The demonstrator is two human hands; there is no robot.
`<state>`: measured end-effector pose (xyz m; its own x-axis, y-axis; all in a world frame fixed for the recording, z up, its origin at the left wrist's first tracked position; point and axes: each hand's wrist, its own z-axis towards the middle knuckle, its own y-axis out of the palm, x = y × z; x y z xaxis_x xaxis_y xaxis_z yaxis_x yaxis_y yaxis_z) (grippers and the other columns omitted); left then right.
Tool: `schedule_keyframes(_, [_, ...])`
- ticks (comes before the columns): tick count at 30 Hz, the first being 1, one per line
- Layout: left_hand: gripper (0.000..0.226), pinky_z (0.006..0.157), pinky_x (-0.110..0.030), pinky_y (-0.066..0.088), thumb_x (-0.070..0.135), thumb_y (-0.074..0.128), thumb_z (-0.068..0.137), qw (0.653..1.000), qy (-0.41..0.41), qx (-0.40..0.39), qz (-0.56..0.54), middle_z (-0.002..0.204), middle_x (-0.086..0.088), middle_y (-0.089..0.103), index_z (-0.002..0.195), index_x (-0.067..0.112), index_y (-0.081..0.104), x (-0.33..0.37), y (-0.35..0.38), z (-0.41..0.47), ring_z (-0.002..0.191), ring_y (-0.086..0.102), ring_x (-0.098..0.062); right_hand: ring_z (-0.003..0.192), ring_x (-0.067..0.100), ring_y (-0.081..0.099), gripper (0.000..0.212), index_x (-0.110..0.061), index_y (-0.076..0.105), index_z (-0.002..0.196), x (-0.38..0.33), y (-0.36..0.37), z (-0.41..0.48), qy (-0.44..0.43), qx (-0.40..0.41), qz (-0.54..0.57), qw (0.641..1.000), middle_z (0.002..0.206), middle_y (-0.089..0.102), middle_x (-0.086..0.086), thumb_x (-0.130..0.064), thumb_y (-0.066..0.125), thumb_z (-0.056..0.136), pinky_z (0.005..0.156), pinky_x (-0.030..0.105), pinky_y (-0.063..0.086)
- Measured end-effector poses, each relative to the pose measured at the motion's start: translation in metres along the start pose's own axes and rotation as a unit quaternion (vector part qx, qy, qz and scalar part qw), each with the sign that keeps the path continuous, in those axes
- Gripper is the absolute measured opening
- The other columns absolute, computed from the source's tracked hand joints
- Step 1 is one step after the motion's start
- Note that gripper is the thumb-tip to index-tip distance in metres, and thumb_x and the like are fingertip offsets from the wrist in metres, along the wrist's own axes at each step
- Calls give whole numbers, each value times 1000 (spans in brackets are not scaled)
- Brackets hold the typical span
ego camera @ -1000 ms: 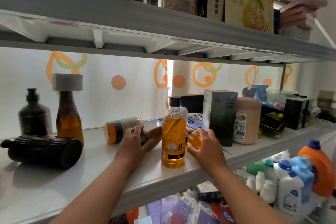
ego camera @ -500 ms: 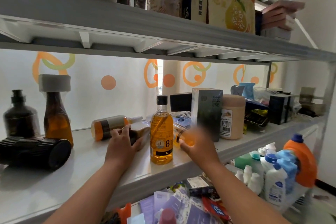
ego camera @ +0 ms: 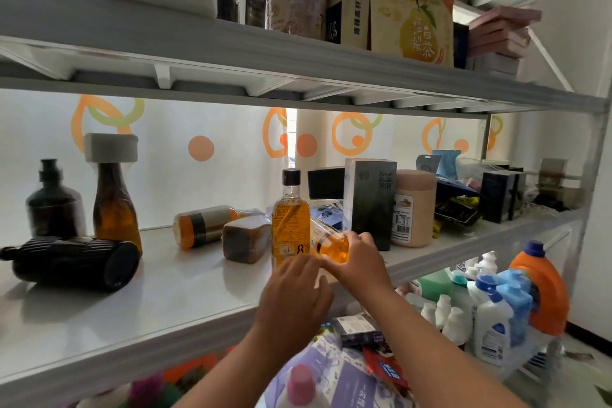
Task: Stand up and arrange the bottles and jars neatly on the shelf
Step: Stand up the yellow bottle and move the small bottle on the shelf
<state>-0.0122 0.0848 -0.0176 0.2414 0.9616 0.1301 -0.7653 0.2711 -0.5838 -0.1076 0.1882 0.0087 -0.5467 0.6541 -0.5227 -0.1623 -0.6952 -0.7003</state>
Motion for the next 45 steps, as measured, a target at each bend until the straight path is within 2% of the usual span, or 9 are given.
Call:
schedule_keyframes(3, [41, 96, -15, 36, 28, 31, 96, 994, -83, -47, -58, 134, 1, 51, 132, 14, 46, 12, 13, 4, 122, 47, -11, 110, 20, 51, 73, -14, 38, 136, 2, -5, -4, 10, 3, 14, 1000, 125, 45, 8, -53, 62, 80, 76, 20, 37])
schedule_keyframes(6, [53, 112, -22, 28, 35, 19, 96, 980, -131, -124, -82, 149, -3, 36, 142, 12, 31, 13, 29, 8, 135, 35, -13, 108, 20, 52, 70, -14, 40, 136, 5, -7, -7, 15, 14, 25, 999, 122, 46, 9, -53, 60, 80, 76, 21, 38])
schedule_keyframes(10, [50, 107, -34, 40, 31, 27, 96, 955, -209, -134, -160, 145, -2, 43, 144, 16, 31, 14, 39, 12, 128, 45, -15, 108, 20, 52, 68, -15, 39, 136, 5, -5, -10, 8, 23, 27, 999, 123, 46, 8, -53, 58, 82, 79, 22, 41])
schedule_keyframes(16, [50, 107, -32, 40, 29, 31, 97, 951, -204, -141, -184, 145, -2, 43, 145, 17, 29, 14, 35, 13, 129, 44, -14, 114, 20, 49, 73, -17, 32, 141, 8, -2, -12, 11, 23, 37, 999, 129, 43, 8, -54, 57, 83, 85, 25, 44])
schedule_keyframes(21, [8, 64, -17, 45, 23, 56, 89, 953, -259, 48, -149, 93, -2, 68, 97, 22, 59, -1, 8, 11, 80, 62, -13, 121, 20, 45, 80, -17, 22, 146, 5, -1, -17, 2, 18, 25, 1000, 135, 38, 6, -51, 59, 83, 89, 25, 42])
schedule_keyframes(24, [26, 64, -22, 46, 28, 71, 79, 926, -324, 113, -159, 95, -6, 63, 94, 18, 53, -26, -5, 12, 79, 58, -16, 123, 20, 43, 79, -17, 21, 146, 3, -1, -17, 7, 18, 26, 999, 137, 36, 6, -47, 59, 84, 90, 25, 41])
schedule_keyframes(29, [83, 96, -38, 48, 38, 77, 72, 888, -403, -62, -214, 135, -9, 52, 139, 14, 33, -47, -7, 18, 118, 53, -24, 122, 20, 44, 77, -17, 24, 145, -1, -1, -18, 14, 22, 22, 999, 136, 37, 6, -46, 61, 83, 86, 23, 40])
schedule_keyframes(35, [58, 85, -41, 54, 51, 72, 71, 917, -370, -98, -111, 114, 2, 68, 119, 25, 54, -44, 1, 21, 100, 64, -18, 120, 21, 45, 73, -14, 24, 144, -1, -1, -18, 13, 19, 24, 999, 134, 37, 8, -43, 59, 86, 85, 21, 39])
schedule_keyframes(45, [63, 85, -35, 53, 51, 75, 69, 928, -339, -97, -119, 115, 3, 68, 122, 23, 54, -38, -4, 15, 100, 63, -14, 127, 21, 42, 75, -14, 17, 146, -2, -1, -20, 19, 27, 11, 999, 141, 33, 8, -46, 53, 88, 91, 24, 42])
